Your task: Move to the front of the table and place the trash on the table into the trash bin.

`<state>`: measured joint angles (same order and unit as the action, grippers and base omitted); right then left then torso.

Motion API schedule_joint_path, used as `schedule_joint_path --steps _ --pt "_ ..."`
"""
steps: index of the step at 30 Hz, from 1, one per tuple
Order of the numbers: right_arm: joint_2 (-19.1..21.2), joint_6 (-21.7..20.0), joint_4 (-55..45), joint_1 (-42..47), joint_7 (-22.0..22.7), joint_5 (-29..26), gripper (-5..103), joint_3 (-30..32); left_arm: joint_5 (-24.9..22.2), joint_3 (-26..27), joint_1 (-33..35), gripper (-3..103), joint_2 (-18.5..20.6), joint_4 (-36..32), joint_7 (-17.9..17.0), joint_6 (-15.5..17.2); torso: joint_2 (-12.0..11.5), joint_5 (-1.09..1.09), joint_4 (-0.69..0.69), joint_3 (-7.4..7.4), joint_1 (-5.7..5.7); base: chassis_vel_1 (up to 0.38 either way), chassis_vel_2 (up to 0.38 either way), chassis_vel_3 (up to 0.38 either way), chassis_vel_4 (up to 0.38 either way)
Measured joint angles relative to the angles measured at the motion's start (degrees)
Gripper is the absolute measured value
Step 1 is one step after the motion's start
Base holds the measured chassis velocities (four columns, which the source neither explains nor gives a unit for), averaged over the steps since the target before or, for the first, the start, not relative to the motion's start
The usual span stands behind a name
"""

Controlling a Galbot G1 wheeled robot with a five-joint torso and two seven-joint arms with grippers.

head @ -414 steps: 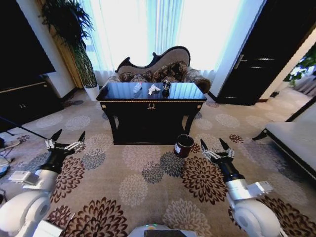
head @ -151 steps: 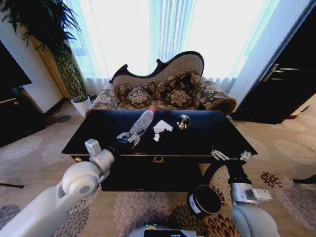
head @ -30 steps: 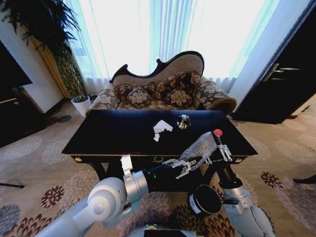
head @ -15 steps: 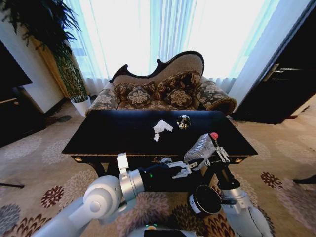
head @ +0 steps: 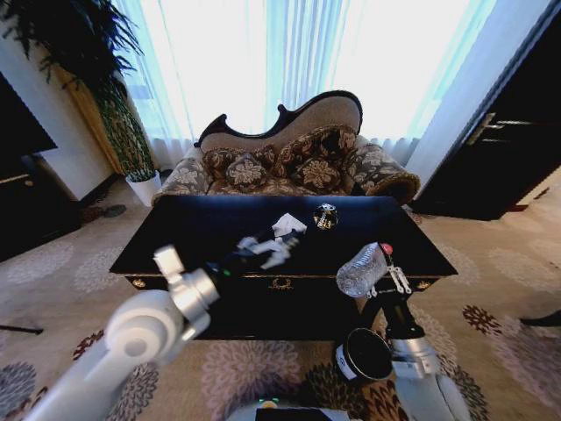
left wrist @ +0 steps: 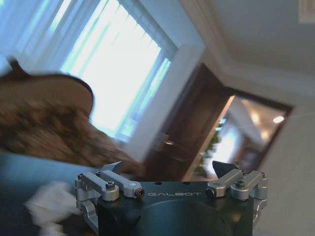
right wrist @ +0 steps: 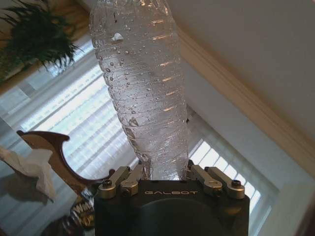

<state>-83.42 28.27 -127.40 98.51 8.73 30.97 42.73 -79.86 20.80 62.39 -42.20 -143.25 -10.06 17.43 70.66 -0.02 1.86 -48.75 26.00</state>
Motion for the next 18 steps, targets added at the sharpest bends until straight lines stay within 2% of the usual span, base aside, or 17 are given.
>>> schedule_joint_path --steps 1,3,4,7,9,11,14,15,18 --pt "-0.12 -0.06 0.41 0.03 0.04 -0.74 28 0.17 1.37 1.33 1.26 100 0.44 0.0 0.59 -0.05 0.0 0.0 0.0 0.0 0.0 0.0 0.0 0.0 0.0" --pt "-0.27 -0.6 1.95 0.3 0.09 -3.97 28 0.64 7.39 6.73 7.46 100 1.56 0.01 2.49 -0.14 0.0 0.01 -0.01 0.0 0.0 0.0 0.0 0.0 0.0" --pt "-0.27 -0.6 1.95 0.3 0.09 -3.97 28 0.64 7.39 6.73 7.46 100 1.56 0.01 2.49 -0.14 0.0 0.01 -0.01 0.0 0.0 0.0 0.0 0.0 0.0" --pt "-0.05 -1.68 4.46 0.93 0.09 -8.91 28 1.29 17.12 11.68 11.95 100 2.1 0.01 1.85 -1.24 0.0 0.0 0.0 0.0 0.0 0.0 0.0 0.0 0.0" --pt "0.07 -1.85 5.15 0.97 0.09 -9.91 28 1.48 18.71 12.83 12.67 100 1.99 0.01 1.73 -1.46 0.0 0.0 0.0 0.0 0.0 0.0 0.0 0.0 0.0" --pt "0.42 -2.42 7.72 1.09 0.39 -12.86 28 1.99 22.89 17.27 15.29 100 0.73 0.01 1.75 -2.42 0.0 0.01 0.0 0.0 0.0 0.0 0.0 0.0 0.0" --pt "0.5 -2.5 10.39 1.44 0.9 -14.79 28 2.21 27.4 22.95 19.44 100 -0.25 0.01 3.91 -4.3 0.0 0.02 0.0 0.0 0.01 0.0 0.0 0.0 0.0" --pt "0.5 -2.5 10.39 1.44 0.9 -14.79 28 2.21 27.4 22.95 19.44 100 -0.25 0.01 3.91 -4.3 0.0 0.02 0.0 0.0 0.01 0.0 0.0 0.0 0.0" --pt "0.39 -1.95 13.99 2.06 1.24 -17.45 28 2.26 31.4 29.26 25.92 100 -1.86 0.14 7.58 -6.99 0.0 0.01 0.0 0.0 0.0 0.0 0.0 0.0 0.0"
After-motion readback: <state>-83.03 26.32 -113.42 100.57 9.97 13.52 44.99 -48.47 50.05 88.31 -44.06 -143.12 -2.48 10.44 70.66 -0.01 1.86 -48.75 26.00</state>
